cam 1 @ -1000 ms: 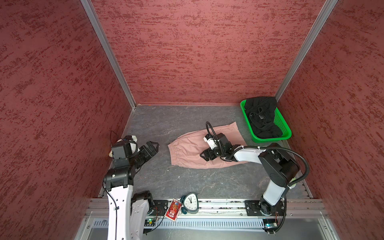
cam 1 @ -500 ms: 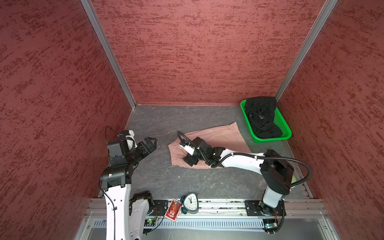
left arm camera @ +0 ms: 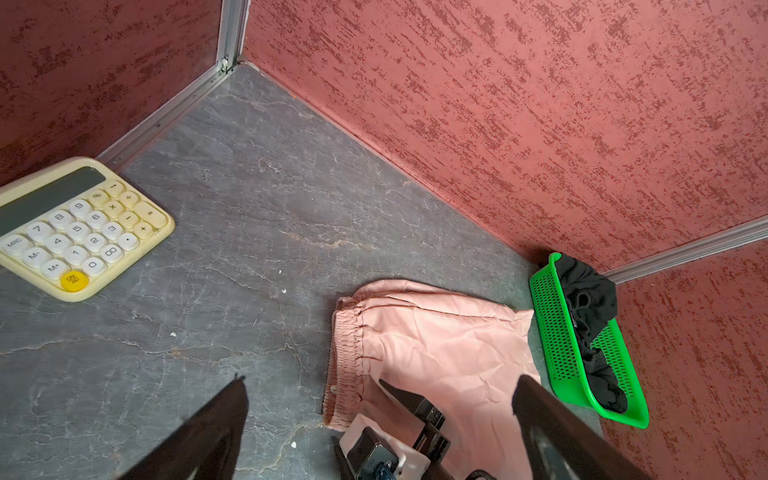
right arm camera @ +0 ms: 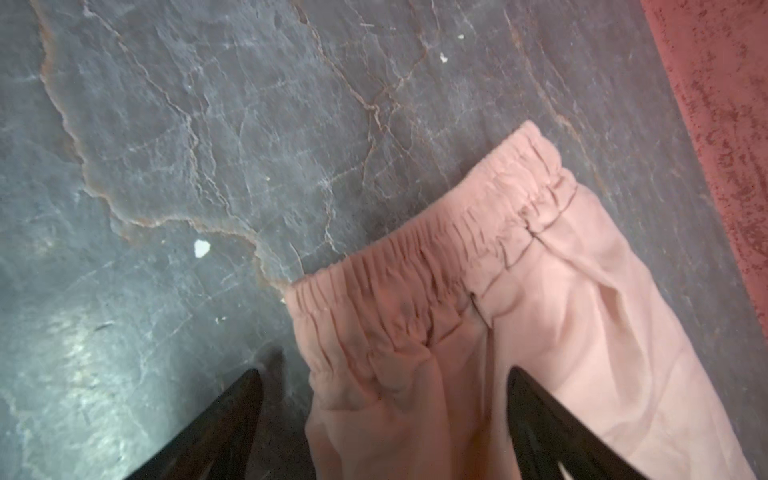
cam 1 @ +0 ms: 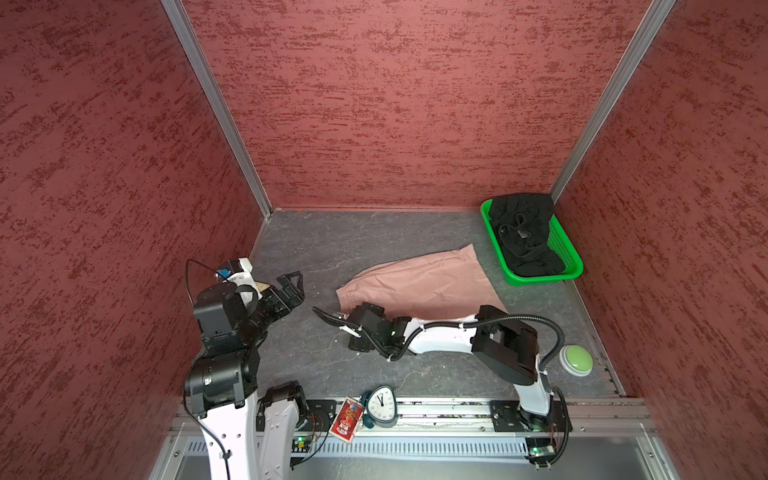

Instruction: Fold and stack the shorts

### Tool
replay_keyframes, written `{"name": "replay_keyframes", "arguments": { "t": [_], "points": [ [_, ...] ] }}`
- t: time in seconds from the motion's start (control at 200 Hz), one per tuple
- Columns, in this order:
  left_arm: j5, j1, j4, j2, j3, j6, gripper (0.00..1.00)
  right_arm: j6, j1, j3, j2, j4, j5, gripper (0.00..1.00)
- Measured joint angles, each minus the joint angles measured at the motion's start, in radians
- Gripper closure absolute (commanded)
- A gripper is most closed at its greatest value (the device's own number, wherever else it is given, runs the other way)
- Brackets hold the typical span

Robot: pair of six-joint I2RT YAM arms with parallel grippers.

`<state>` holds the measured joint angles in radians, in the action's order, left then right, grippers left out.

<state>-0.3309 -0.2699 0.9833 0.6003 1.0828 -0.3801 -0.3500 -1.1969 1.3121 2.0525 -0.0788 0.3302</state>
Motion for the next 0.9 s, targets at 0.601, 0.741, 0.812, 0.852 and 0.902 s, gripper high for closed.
{"name": "replay_keyframes", "arguments": {
  "t": [0.601,0.741,0.812,0.852,0.902],
  "points": [
    [0.001,-0.001,0.089,0.023,0.0,0.003,0.0,-0.088,-0.016,0.127,0.152,0.056,0.197,0.61],
    [-0.007,-0.003,0.091,0.037,-0.014,-0.013,0.0,-0.029,0.001,0.099,0.135,0.064,0.141,1.0],
    [-0.023,-0.005,0.077,0.038,-0.046,-0.031,0.01,0.013,0.019,0.059,0.1,0.085,0.083,1.0],
    [-0.034,-0.006,0.067,0.042,-0.066,-0.041,0.01,0.035,0.033,0.032,0.076,0.099,0.049,1.0],
    [-0.049,-0.007,0.055,0.054,-0.092,-0.058,0.01,0.067,0.052,-0.008,0.041,0.122,0.006,1.0]
  ]
}}
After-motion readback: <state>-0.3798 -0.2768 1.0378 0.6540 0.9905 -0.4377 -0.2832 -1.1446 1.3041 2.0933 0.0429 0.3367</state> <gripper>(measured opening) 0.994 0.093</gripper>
